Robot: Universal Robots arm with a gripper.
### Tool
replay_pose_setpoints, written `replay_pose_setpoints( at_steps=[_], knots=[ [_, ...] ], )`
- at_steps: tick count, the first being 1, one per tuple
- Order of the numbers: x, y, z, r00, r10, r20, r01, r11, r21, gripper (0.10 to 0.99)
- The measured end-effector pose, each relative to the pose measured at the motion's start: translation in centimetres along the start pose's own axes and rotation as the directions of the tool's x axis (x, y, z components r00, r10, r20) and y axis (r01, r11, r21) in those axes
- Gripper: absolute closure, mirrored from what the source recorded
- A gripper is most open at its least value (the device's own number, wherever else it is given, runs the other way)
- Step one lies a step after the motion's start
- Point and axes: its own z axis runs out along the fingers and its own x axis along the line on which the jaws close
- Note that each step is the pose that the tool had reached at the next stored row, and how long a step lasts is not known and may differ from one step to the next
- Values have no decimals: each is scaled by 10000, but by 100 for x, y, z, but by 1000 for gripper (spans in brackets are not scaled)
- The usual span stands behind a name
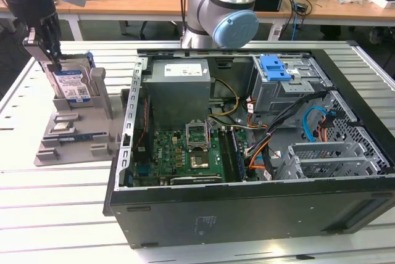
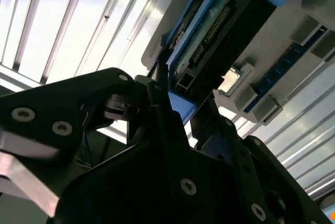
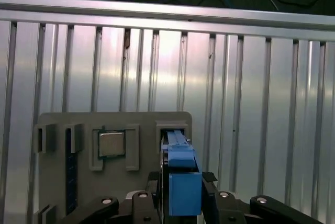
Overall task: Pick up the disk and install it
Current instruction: 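Pick up the disk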
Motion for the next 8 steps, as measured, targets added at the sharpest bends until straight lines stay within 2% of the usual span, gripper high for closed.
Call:
replay_pose_setpoints(
  at_steps=[3, 8],
  knots=[
    [1, -30, 79, 10000, -24, -15, 24, 10000, -7, 655],
    [2, -48, 105, 10000, -28, -16, 28, 10000, -9, 655]
  ],
)
